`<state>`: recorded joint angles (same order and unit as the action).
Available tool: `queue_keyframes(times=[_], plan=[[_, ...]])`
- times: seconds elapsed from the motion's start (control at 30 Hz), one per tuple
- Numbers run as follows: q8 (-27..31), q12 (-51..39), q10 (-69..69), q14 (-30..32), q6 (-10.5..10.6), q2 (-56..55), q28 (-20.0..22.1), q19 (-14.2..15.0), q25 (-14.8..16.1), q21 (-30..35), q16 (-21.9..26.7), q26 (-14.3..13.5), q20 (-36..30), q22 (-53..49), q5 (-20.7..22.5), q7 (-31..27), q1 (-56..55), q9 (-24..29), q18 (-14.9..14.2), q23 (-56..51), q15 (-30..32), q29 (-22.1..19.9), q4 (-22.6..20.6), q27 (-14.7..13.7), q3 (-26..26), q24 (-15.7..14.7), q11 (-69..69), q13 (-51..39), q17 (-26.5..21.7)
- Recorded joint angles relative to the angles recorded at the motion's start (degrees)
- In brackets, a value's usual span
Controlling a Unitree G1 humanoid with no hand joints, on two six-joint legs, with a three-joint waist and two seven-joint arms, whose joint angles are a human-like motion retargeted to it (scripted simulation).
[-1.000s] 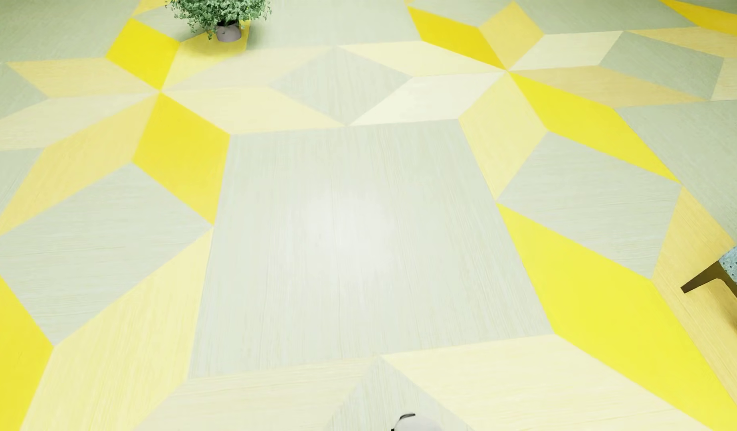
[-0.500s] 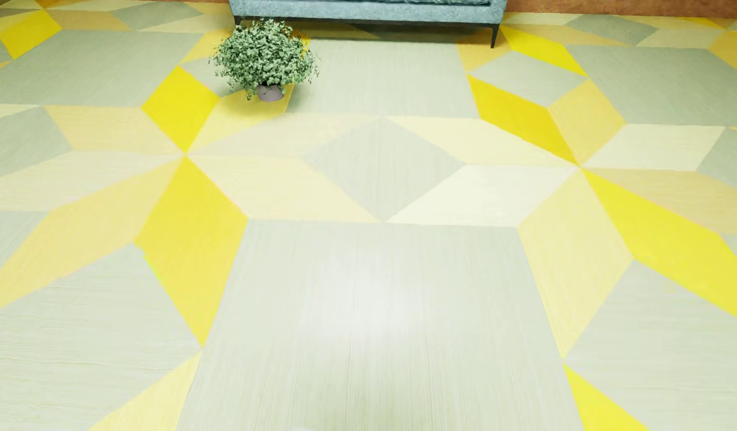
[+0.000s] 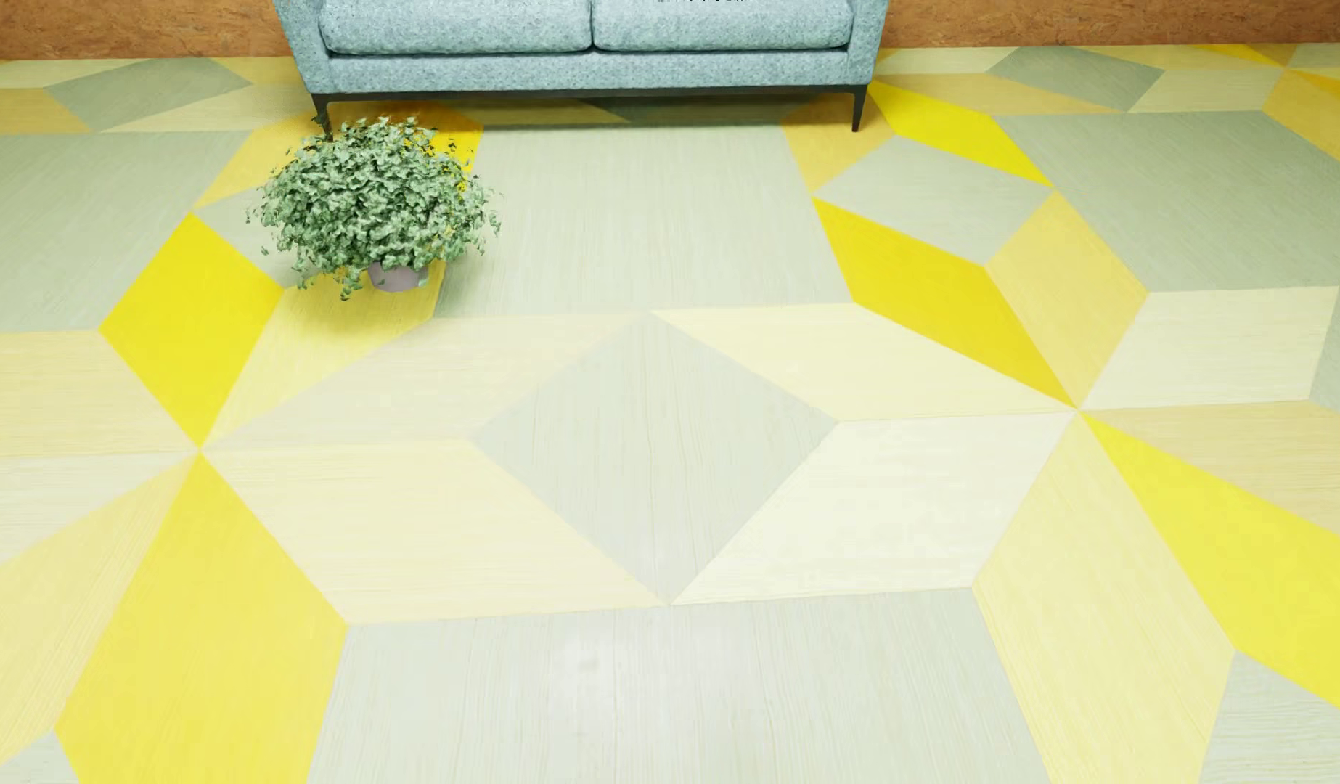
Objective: Go to the armchair
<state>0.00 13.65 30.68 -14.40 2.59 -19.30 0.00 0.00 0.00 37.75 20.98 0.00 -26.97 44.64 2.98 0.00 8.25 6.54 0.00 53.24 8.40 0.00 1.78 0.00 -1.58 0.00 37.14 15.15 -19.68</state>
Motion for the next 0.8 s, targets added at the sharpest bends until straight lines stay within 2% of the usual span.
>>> queue_keyframes(times=[0.03, 0.07, 0.1, 0.13, 0.17, 0.2, 0.23, 0.27, 0.3, 0.33, 0.4, 0.43, 0.47, 0.5, 0.53, 0.57, 0.6, 0.63, 0.67, 0.7, 0.73, 0.8], plan=[[0.0, -0.69, -1.73, -2.43, -0.71, 0.14, 0.0, 0.0, 0.0, 1.68, 0.71, 0.0, 1.96, -2.08, 0.46, 0.0, 3.52, -1.02, 0.0, 0.24, -20.13, 0.0, -1.08, 0.0, -0.83, 0.0, -7.36, 0.98, -0.36], [0.0, -0.95, -1.78, -5.71, -1.07, -1.08, 0.0, 0.0, 0.0, 2.96, 1.53, 0.0, 3.69, -3.56, 0.01, 0.0, 5.49, -2.47, 0.0, 0.26, -3.91, 0.0, -1.41, 0.0, -1.41, 0.0, -27.77, 2.27, -0.97], [0.0, -1.28, -1.54, -7.81, -1.5, -2.21, 0.0, 0.0, 0.0, 4.21, 1.89, 0.0, 5.24, -3.57, 0.01, 0.0, 7.2, -2.93, 0.0, 0.85, -1.71, 0.0, -2.26, 0.0, -2.12, 0.0, -29.42, 3.42, -1.26], [0.0, -0.82, 0.13, -8.13, -0.76, -4.13, 0.0, 0.0, 0.0, 5.14, 1.56, 0.0, 7.22, -3.02, 0.97, 0.0, 8.9, -2.43, 0.0, 1.6, -21.49, 0.0, -2.0, 0.0, -3.07, 0.0, -8.78, 3.98, -1.43], [0.0, 0.08, 3.97, -5.7, 0.15, -4.33, 0.0, 0.0, 0.0, 5.23, 1.01, 0.0, 9.11, -1.5, 2.95, 0.0, 9.81, -2.42, 0.0, 2.16, -14.85, 0.0, -1.38, 0.0, -3.32, 0.0, -6.83, 4.59, -1.69], [0.0, 0.83, 13.68, 2.46, 2.62, -4.3, 0.0, 0.0, 0.0, 4.46, -0.03, 0.0, 9.73, 0.35, 6.06, 0.0, 6.76, -2.67, 0.0, 2.84, -5.15, 0.0, 1.66, 0.0, -2.99, 0.0, -6.71, 5.16, -1.83], [0.0, 2.17, 26.88, 13.15, 3.75, -3.1, 0.0, 0.0, 0.0, 4.92, -0.89, 0.0, 9.2, 2.97, 8.4, 0.0, 3.56, -1.49, 0.0, 3.86, 1.39, 0.0, 4.1, 0.0, -1.9, 0.0, -2.61, 5.42, -2.14], [0.0, 3.17, 39.83, 12.35, 4.12, -1.12, 0.0, 0.0, 0.0, 3.96, -1.19, 0.0, 8.82, 4.31, 10.27, 0.0, -3.03, -0.81, 0.0, 3.44, 2.68, 0.0, 5.75, 0.0, -0.78, 0.0, -0.73, 4.99, -2.37], [0.0, 3.6, 46.01, 5.89, 4.03, 3.54, 0.0, 0.0, 0.0, 2.35, -1.3, 0.0, 7.59, 5.4, 11.12, 0.0, -9.07, 1.02, 0.0, 1.9, 1.83, 0.0, 6.65, 0.0, -0.7, 0.0, -1.48, 4.53, -2.75], [0.0, 3.81, 43.88, 3.42, 2.44, 7.25, 0.0, 0.0, 0.0, 0.83, -1.32, 0.0, 6.2, 7.08, 10.68, 0.0, -14.69, 1.24, 0.0, 0.96, -1.2, 0.0, 6.1, 0.0, 2.01, 0.0, -2.66, 3.41, -2.58], [0.0, 5.79, 24.76, 1.64, -0.89, 14.2, 0.0, 0.0, 0.0, 0.21, -0.2, 0.0, 5.48, 7.47, 10.35, 0.0, -20.45, 1.59, 0.0, -3.93, -8.46, 0.0, 5.4, 0.0, 8.56, 0.0, -4.08, 1.06, -3.49], [0.0, 7.56, 12.37, 4.19, -2.18, 17.34, 0.0, 0.0, 0.0, -1.45, 0.23, 0.0, 6.67, 7.23, 10.07, 0.0, -21.81, 1.03, 0.0, -5.38, -12.17, 0.0, 5.71, 0.0, 9.99, 0.0, -5.53, -0.17, -3.46], [0.0, 8.92, 1.57, 17.78, -2.91, 20.11, 0.0, 0.0, 0.0, -3.51, 0.29, 0.0, 6.07, 7.24, 10.01, 0.0, -22.14, 0.65, 0.0, -7.41, -15.56, 0.0, 6.05, 0.0, 10.72, 0.0, -6.34, -1.2, -3.87], [0.0, 10.27, -1.39, 34.01, -3.82, 20.49, 0.0, 0.0, 0.0, -5.43, 0.18, 0.0, 6.63, 7.62, 9.19, 0.0, -25.3, -0.96, 0.0, -9.16, -19.49, 0.0, 6.97, 0.0, 11.57, 0.0, -5.26, -2.24, -4.68], [0.0, 11.74, 0.47, 38.14, -3.5, 23.3, 0.0, 0.0, 0.0, -6.68, 0.08, 0.0, 6.23, 7.75, 9.12, 0.0, -26.25, -1.27, 0.0, -10.73, -23.5, 0.0, 8.49, 0.0, 12.68, 0.0, -4.25, -2.91, -5.62], [0.0, 13.05, 5.58, 31.06, -3.49, 26.65, 0.0, 0.0, 0.0, -7.13, 0.04, 0.0, 6.85, 7.53, 9.12, 0.0, -24.72, -0.47, 0.0, -12.02, -25.5, 0.0, 9.06, 0.0, 14.03, 0.0, -1.94, -3.26, -6.22], [0.0, 12.26, 7.64, 22.25, -4.68, 25.58, 0.0, 0.0, 0.0, -8.09, 0.24, 0.0, 5.2, 8.77, 8.12, 0.0, -23.62, -0.47, 0.0, -12.33, -22.97, 0.0, 7.58, 0.0, 15.43, 0.0, 2.82, -3.61, -5.87], [0.0, 10.8, 9.89, 16.15, -5.85, 22.67, 0.0, 0.0, 0.0, -10.34, 0.3, 0.0, 4.57, 10.14, 7.06, 0.0, -21.85, -0.11, 0.0, -10.98, -15.8, 0.0, 7.82, 0.0, 16.88, 0.0, 9.28, -4.29, -3.79], [0.0, 8.54, 10.17, 12.95, -6.86, 19.72, 0.0, 0.0, 0.0, -7.47, 1.52, 0.0, 3.9, 10.82, 6.31, 0.0, -19.43, 1.04, 0.0, -11.53, -6.72, 0.0, 9.2, 0.0, 16.89, 0.0, 13.09, -5.41, -3.09], [0.0, 7.05, 8.89, 10.63, -7.88, 16.46, 0.0, 0.0, 0.0, -5.21, 2.32, 0.0, 4.42, 11.59, 4.83, 0.0, -17.16, 1.13, 0.0, -10.48, -0.53, 0.0, 9.72, 0.0, 14.94, 0.0, 15.02, -6.14, -1.73], [0.0, 6.45, 7.75, 9.08, -8.11, 12.23, 0.0, 0.0, 0.0, -4.43, 2.64, 0.0, 6.74, 10.48, 3.71, 0.0, -14.92, 0.95, 0.0, -11.71, 1.26, 0.0, 11.41, 0.0, 13.01, 0.0, 16.21, -5.31, -1.32], [0.0, 5.86, 6.39, 5.43, -7.11, 3.89, 0.0, 0.0, 0.0, -1.04, 2.82, 0.0, 7.12, 7.48, 1.67, 0.0, -9.64, -0.08, 0.0, -10.53, -1.54, 0.0, 14.01, 0.0, 10.32, 0.0, 15.31, -3.08, -0.66]])
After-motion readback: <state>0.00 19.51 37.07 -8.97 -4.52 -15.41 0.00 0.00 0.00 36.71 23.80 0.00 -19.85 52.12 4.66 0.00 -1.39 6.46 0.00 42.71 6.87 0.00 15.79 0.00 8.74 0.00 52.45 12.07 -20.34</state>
